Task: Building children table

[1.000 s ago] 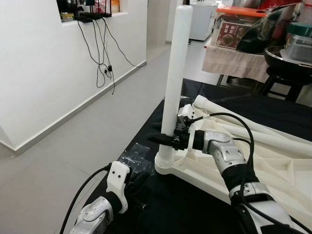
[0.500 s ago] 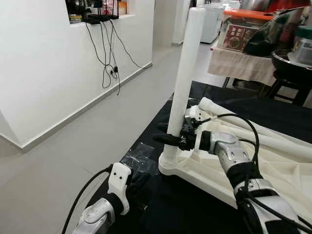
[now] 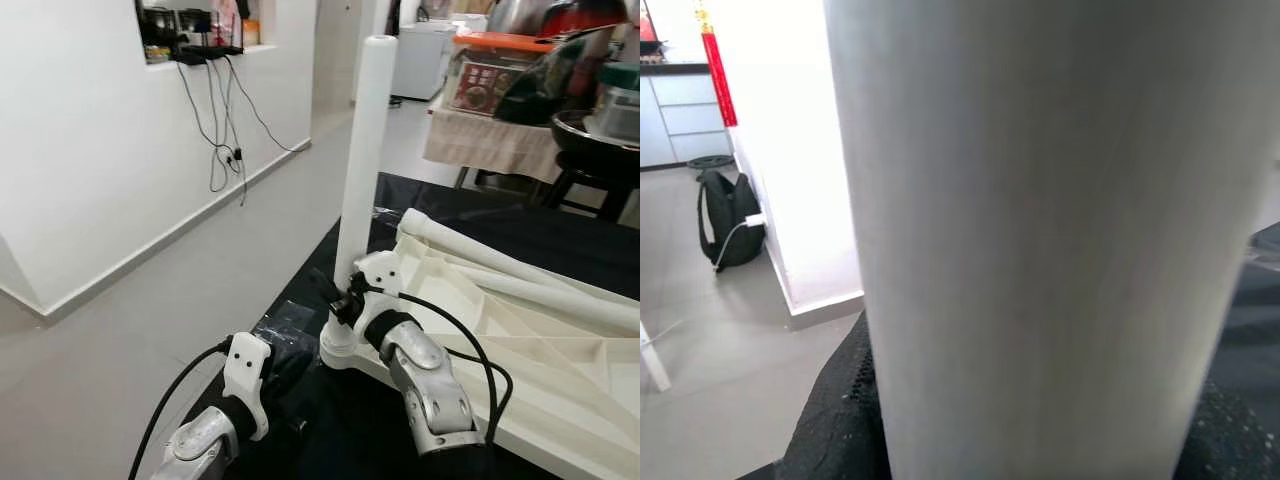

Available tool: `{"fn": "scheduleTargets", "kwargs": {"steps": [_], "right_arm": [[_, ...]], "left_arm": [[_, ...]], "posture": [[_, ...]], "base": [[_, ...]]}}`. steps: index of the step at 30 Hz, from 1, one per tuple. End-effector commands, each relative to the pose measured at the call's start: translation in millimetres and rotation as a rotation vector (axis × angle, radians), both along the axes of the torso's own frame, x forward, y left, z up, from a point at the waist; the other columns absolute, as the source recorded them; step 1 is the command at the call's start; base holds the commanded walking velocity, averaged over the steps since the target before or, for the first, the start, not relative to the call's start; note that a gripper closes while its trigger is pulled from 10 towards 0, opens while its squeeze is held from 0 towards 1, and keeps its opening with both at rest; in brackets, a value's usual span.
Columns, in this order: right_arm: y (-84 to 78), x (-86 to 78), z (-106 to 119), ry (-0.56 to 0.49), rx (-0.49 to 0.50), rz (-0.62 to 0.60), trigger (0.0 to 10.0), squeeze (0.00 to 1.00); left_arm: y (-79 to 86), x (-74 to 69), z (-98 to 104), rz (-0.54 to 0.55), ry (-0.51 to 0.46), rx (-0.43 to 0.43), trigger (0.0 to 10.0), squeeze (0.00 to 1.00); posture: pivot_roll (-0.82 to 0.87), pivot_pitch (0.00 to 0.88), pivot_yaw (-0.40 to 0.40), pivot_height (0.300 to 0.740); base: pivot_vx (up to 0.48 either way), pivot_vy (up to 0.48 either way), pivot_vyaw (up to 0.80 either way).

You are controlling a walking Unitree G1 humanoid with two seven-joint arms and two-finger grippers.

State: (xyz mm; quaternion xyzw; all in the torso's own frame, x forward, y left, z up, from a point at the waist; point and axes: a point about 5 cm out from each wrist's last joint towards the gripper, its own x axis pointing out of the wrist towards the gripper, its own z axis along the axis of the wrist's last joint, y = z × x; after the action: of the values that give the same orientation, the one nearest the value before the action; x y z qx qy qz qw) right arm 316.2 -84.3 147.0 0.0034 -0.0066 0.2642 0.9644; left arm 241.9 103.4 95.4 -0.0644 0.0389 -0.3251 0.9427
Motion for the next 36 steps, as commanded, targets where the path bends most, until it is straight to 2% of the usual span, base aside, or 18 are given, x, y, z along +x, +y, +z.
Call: {"fn": "scheduleTargets", "kwargs": {"steps": [1, 2, 3, 7, 10, 12, 13, 14, 15, 16, 17, 19, 23, 24, 25, 26, 32, 36], "right_arm": [[-8.8, -3.0, -33, 0.165, -0.007, -0.017, 10.0, 0.00], [-8.8, -3.0, -33, 0.165, -0.007, -0.017, 10.0, 0.00], [-7.8, -2.9, -32, 0.173, 0.005, 0.029, 10.0, 1.00], [-9.2, 3.6, -22, 0.149, 0.048, 0.109, 10.0, 1.00], [-7.9, 9.0, 0, 0.089, 0.109, 0.302, 10.0, 1.00], [-7.9, 9.0, 0, 0.089, 0.109, 0.302, 10.0, 1.00], [-11.6, 8.6, 18, 0.029, 0.095, 0.479, 10.0, 0.00], [-11.6, 8.6, 18, 0.029, 0.095, 0.479, 10.0, 0.00], [-16.3, 8.3, 31, -0.005, 0.065, 0.637, 10.0, 0.00], [-16.3, 8.3, 31, -0.005, 0.065, 0.637, 10.0, 0.00], [-21.5, 9.3, 38, -0.013, 0.038, 0.767, 10.0, 0.00], [-26.2, 14.0, 42, 0.003, 0.032, 0.845, 10.0, 0.00], [-31.4, 27.0, 42, 0.056, 0.038, 0.873, 10.0, 0.00], [-32.9, 31.0, 41, 0.083, 0.046, 0.876, 4.5, 0.00], [-32.9, 31.0, 41, 0.083, 0.046, 0.876, 4.5, 0.00], [-34.2, 32.8, 39, 0.107, 0.050, 0.881, 0.0, 0.00], [-40.5, 33.1, 34, 0.132, 0.062, 0.885, 0.0, 0.00], [-52.4, 27.9, 30, 0.087, 0.023, 0.809, 0.0, 0.00]], "left_arm": [[0.4, -0.1, 0, 0.003, 0.002, 0.001, 10.0, 0.00], [0.4, -0.1, 0, 0.003, 0.002, 0.001, 10.0, 0.00], [0.5, 0.5, 0, 0.007, 0.000, 0.002, 10.0, 0.00], [0.4, 1.3, 0, 0.007, 0.000, 0.000, 10.0, 0.00], [-0.5, 1.8, 0, 0.005, 0.002, -0.002, 10.0, 0.00], [-0.5, 1.8, 0, 0.005, 0.002, -0.002, 10.0, 0.00], [-1.2, 1.9, 0, 0.005, 0.003, -0.002, 10.0, 0.00], [-1.2, 1.9, 0, 0.005, 0.003, -0.002, 10.0, 0.00], [-1.8, 1.9, 0, 0.004, 0.004, -0.002, 10.0, 0.00], [-1.8, 1.9, 0, 0.004, 0.004, -0.002, 10.0, 0.00], [-2.2, 2.0, -1, 0.004, 0.004, -0.002, 10.0, 0.00], [-2.6, 1.9, -1, 0.004, 0.005, -0.001, 10.0, 0.00], [-3.3, 1.2, -1, 0.004, 0.005, 0.001, 10.0, 0.00], [-3.5, 0.9, -1, 0.004, 0.005, 0.001, 10.0, 0.00], [-3.5, 0.9, -1, 0.004, 0.005, 0.001, 10.0, 0.00], [-3.7, 0.4, -1, 0.004, 0.005, 0.001, 10.0, 0.00], [-4.0, -0.9, -1, 0.004, 0.005, 0.002, 10.0, 0.00], [-4.6, -2.3, 0, 0.003, 0.005, -0.001, 10.0, 0.00]], "posture": [[0.01, 0.000, -0.065, 0.740], [0.01, 0.000, -0.065, 0.740], [0.01, 0.000, -0.066, 0.740], [0.01, 0.000, -0.067, 0.740], [0.01, 0.000, -0.065, 0.740], [0.01, 0.000, -0.065, 0.740], [0.01, 0.000, -0.066, 0.740], [0.01, 0.000, -0.066, 0.740], [0.01, 0.000, -0.068, 0.740], [0.01, 0.000, -0.068, 0.740], [0.02, 0.000, -0.072, 0.740], [0.03, 0.000, -0.075, 0.740], [0.04, 0.000, -0.079, 0.740], [0.04, 0.000, -0.079, 0.740], [0.04, 0.000, -0.079, 0.740], [0.05, 0.000, -0.084, 0.740], [0.05, 0.000, -0.082, 0.740], [0.04, 0.000, -0.083, 0.740]], "base": [[0.000, 0.000, 0.00], [0.000, 0.000, 0.00], [0.000, 0.000, 0.00], [0.000, 0.000, 0.00], [0.000, 0.000, 0.00], [0.000, 0.000, 0.00], [0.000, 0.000, 0.00], [0.000, 0.000, 0.00], [0.000, 0.000, 0.00], [0.000, 0.000, 0.00], [0.000, 0.000, 0.00], [0.000, 0.000, 0.00], [0.000, 0.000, 0.00], [0.000, 0.000, 0.00], [0.000, 0.000, 0.00], [0.000, 0.000, 0.00], [0.000, 0.000, 0.00], [0.000, 0.000, 0.00]]}}
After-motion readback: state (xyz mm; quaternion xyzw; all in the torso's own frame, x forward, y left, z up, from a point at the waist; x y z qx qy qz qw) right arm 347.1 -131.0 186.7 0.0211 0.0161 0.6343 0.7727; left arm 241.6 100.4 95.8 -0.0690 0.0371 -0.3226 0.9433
